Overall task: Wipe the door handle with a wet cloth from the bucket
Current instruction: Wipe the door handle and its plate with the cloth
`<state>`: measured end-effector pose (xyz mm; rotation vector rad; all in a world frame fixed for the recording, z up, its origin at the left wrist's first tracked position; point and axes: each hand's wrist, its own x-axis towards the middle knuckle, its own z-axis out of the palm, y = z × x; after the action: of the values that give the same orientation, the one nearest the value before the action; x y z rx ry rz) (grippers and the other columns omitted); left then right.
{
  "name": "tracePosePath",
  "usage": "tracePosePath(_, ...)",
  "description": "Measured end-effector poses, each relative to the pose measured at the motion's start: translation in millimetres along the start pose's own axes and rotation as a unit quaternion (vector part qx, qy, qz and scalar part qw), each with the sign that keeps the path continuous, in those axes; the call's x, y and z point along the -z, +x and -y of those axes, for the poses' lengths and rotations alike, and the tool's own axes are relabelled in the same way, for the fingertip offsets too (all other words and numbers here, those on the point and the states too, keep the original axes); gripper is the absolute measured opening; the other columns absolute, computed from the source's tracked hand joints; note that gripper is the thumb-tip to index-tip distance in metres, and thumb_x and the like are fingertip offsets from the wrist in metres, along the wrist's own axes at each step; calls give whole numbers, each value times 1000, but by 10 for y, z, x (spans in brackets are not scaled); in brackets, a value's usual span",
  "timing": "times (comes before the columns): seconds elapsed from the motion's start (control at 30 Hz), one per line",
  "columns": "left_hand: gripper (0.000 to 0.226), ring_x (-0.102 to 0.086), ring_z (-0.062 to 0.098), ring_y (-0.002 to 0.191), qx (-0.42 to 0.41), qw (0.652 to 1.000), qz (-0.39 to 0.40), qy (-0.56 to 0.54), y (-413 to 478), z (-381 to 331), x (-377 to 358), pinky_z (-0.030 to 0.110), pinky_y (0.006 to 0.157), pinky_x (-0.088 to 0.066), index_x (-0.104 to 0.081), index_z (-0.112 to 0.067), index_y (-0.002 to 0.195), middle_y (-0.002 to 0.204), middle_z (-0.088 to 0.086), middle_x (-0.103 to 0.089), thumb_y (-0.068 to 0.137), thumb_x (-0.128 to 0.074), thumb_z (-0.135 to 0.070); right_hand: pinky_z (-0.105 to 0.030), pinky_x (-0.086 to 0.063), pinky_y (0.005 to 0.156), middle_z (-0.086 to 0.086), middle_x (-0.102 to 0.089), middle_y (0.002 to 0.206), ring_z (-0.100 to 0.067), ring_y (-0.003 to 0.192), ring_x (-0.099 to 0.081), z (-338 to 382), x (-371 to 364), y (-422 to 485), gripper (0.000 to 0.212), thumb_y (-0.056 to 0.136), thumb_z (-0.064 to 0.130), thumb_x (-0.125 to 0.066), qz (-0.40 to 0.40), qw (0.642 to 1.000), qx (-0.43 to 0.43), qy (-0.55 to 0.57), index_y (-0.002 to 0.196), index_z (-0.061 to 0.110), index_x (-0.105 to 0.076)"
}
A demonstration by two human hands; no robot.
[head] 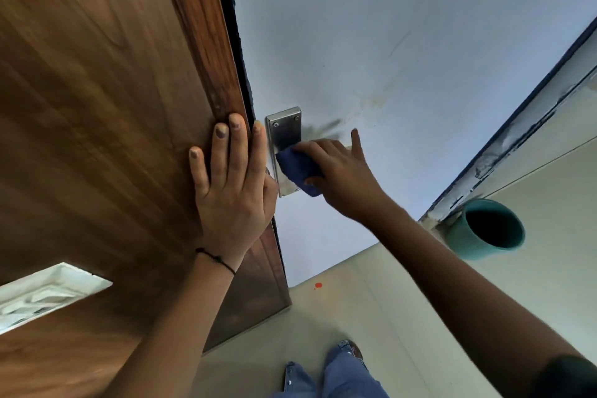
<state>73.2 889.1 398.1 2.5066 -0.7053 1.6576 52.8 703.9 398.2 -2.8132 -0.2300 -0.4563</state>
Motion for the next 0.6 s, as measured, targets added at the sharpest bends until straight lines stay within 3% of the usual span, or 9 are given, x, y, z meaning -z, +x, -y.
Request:
tracePosePath(0.13,59,13,18,150,-3,1000,0,-2,-5,13,6,41,120,7,-15,-12,153,149,16,-24,98,-33,-25,-62,1,115,3,-61,127,-21,125,-51,-417,149,-49,53,81,17,-67,18,999,-32,9,131,27,-51)
tracePosePath(0.27,63,13,19,150,-6,1000,0,0,-3,5,6,42,120,8,-5,-11,154,152,17,-20,98,-32,-25,-61,2,116,3,-58,128,-20,127,-48,-563,200,-127,55,84,7,-62,25,998,-58,6,133,27,-48)
tracePosePath(0.4,62,14,18,150,-2,1000,5,12,-14,-18,-6,41,121,9,-4,-11,153,162,7,13,99,-30,-26,-62,-4,115,-2,-59,128,-24,125,-51,-221,74,-102,59,83,6,-58,6,1000,-3,-11,139,24,-48)
tracePosePath(0.47,63,15,18,149,0,1000,11,16,-5,-13,9,41,120,11,-3,-12,154,161,4,18,99,-31,-26,-62,-9,115,-9,-59,127,-30,122,-52,4,-4,-80,57,86,11,-55,-8,999,34,-26,142,20,-45)
tracePosePath(0.6,64,15,18,149,-1,1000,30,5,-14,-9,53,40,120,12,-3,-13,154,161,3,19,99,-32,-26,-62,-8,117,-15,-55,131,-34,124,-49,174,-6,-64,64,86,9,-53,-17,996,25,-81,147,18,-37)
